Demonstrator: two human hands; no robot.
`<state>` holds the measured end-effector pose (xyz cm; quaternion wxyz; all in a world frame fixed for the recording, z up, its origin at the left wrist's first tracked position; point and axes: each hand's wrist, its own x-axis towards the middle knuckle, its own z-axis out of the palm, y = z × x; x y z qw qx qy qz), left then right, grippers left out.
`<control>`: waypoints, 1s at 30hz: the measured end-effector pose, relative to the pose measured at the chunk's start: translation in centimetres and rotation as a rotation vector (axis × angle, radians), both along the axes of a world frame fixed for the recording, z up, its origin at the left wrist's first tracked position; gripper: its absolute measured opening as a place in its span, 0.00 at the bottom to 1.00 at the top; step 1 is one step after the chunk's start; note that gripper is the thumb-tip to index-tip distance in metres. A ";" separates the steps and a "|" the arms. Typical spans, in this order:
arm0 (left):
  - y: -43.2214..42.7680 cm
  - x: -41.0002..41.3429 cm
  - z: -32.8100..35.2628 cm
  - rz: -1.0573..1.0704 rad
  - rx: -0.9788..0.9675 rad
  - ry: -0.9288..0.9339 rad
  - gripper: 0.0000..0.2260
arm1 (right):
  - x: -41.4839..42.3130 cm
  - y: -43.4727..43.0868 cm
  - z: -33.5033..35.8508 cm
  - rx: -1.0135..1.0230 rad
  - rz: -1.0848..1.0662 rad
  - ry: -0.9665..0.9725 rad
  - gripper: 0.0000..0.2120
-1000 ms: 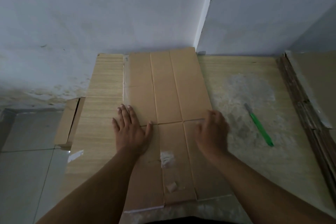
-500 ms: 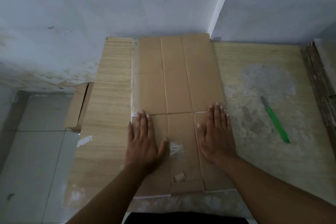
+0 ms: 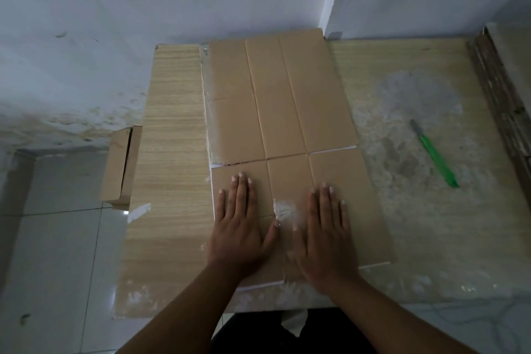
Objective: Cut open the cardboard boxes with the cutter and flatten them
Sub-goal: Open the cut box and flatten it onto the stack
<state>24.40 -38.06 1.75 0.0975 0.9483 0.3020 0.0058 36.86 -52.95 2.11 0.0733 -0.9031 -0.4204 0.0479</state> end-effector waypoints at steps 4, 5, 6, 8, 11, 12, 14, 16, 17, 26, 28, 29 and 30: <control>0.2 0.0 0.1 -0.004 -0.013 0.027 0.42 | 2.3 -1.8 0.0 -0.015 -0.039 -0.040 0.36; 0.2 0.0 0.2 -0.006 -0.019 0.037 0.42 | 2.9 -1.7 -0.2 -0.030 -0.083 -0.044 0.36; 0.2 0.0 0.2 -0.004 -0.023 0.040 0.42 | 3.5 -1.3 -0.4 -0.052 -0.135 -0.045 0.36; 0.2 0.0 0.1 0.002 -0.016 0.030 0.42 | 4.6 0.4 -0.6 -0.075 -0.242 -0.040 0.35; 0.2 0.0 0.1 -0.008 -0.017 0.040 0.41 | 5.0 4.5 -0.3 -0.053 -0.258 -0.021 0.34; 0.2 -0.1 0.0 -0.014 -0.021 0.046 0.41 | 4.7 5.8 -0.2 -0.048 -0.192 -0.026 0.33; 0.4 -0.3 0.0 -0.022 -0.031 0.040 0.40 | 4.0 8.2 -0.2 -0.027 -0.058 -0.027 0.32; 0.5 -0.4 0.1 -0.028 -0.048 0.031 0.39 | 4.2 9.5 -0.2 -0.005 -0.002 -0.009 0.32; 0.4 -0.4 0.0 -0.028 -0.058 0.028 0.39 | 4.8 9.8 -0.3 -0.002 0.008 -0.001 0.33; 3.7 1.9 -0.2 -0.011 0.002 -0.001 0.38 | 12.1 10.5 -0.5 -0.022 -0.152 -0.024 0.34; 5.8 3.8 0.0 0.025 -0.006 0.035 0.39 | 11.9 10.5 -0.4 -0.024 -0.144 -0.037 0.34; 6.9 5.0 0.1 0.055 -0.014 0.044 0.40 | 11.9 10.6 -0.4 -0.030 -0.138 -0.033 0.34; 8.1 6.3 0.3 0.089 -0.015 0.049 0.40 | 12.1 10.6 -0.5 -0.037 -0.128 -0.028 0.34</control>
